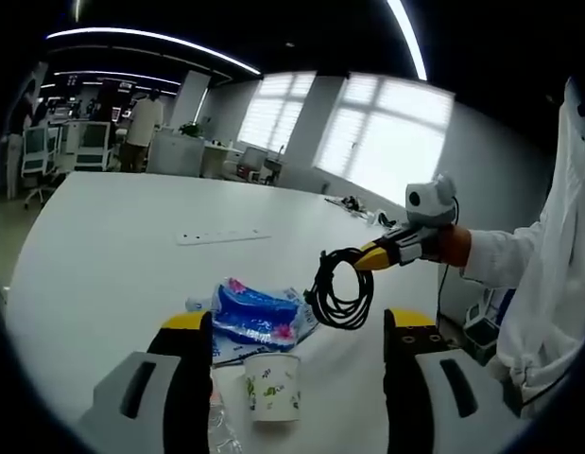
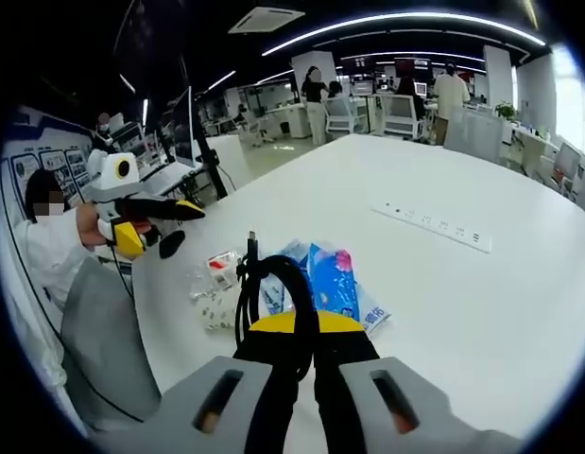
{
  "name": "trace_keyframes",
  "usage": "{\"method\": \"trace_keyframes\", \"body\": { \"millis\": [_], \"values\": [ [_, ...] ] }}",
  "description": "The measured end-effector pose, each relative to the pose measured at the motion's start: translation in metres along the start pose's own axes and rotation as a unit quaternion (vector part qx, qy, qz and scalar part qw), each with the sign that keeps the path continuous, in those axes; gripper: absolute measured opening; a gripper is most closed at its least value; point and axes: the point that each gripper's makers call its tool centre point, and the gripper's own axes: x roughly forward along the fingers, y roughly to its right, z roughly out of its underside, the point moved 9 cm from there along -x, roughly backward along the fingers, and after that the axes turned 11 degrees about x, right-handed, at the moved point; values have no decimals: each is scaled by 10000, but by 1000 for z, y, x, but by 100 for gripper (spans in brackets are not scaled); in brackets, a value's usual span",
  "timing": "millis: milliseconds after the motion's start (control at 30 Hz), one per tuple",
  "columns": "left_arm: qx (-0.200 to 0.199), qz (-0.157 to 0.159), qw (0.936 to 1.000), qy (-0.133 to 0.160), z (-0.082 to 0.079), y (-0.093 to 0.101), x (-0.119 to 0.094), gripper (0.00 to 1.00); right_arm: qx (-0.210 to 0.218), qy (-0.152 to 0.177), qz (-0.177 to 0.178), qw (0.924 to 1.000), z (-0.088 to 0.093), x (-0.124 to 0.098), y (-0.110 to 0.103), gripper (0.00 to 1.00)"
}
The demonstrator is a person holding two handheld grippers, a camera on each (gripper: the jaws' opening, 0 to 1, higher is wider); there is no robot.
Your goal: Arrange the tabletop items into an orderly group along one side of the table until the central work area is clear of visible clutter.
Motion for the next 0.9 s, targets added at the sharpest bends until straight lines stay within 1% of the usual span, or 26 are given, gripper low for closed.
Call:
{"method": "trace_keyframes", "body": {
  "millis": [300,400,500,733,900],
  "values": [
    [85,81,9999,36,-6,14,7,73,-31,204,-5,9998,-9,-15,-8,1],
    [92,127,9998,81,-8,20,13,71,-52,258,-14,9997,-11,-19,-11,1],
    [166,164,9997,58,-10,25,19,70,-64,317,-30,9995,-13,-23,-14,1],
    [269,237,9993,63,-17,33,28,69,-57,466,-72,9989,-18,-34,-19,1],
    [257,253,9992,150,-22,38,34,66,-44,570,-101,9983,-20,-40,-24,1]
  ]
}}
